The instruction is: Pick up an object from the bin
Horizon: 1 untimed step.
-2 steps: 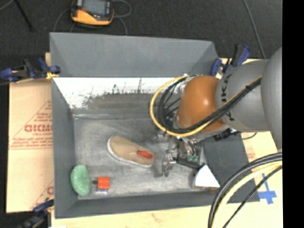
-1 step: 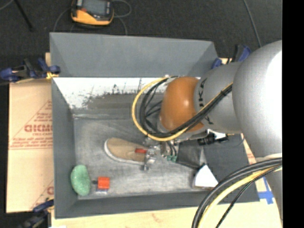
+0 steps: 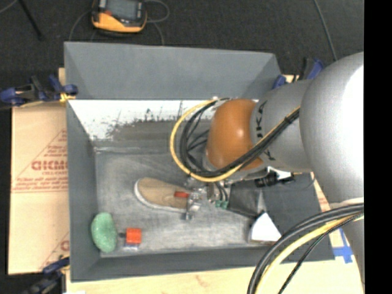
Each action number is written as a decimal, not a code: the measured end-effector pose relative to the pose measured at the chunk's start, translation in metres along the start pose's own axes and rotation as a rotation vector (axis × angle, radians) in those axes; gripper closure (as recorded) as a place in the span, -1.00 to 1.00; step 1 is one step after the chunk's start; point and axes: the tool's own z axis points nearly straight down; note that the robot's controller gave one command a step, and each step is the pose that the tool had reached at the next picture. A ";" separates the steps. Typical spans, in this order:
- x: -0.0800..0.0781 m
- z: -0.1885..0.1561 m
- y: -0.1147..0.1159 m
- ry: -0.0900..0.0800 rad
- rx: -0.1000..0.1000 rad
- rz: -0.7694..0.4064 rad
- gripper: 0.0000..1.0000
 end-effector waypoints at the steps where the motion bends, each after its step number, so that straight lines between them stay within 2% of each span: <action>1: -0.009 -0.100 -0.004 0.011 0.002 0.023 1.00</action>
Offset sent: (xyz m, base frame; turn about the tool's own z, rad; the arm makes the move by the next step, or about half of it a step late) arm 0.0000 0.0000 0.0000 0.0000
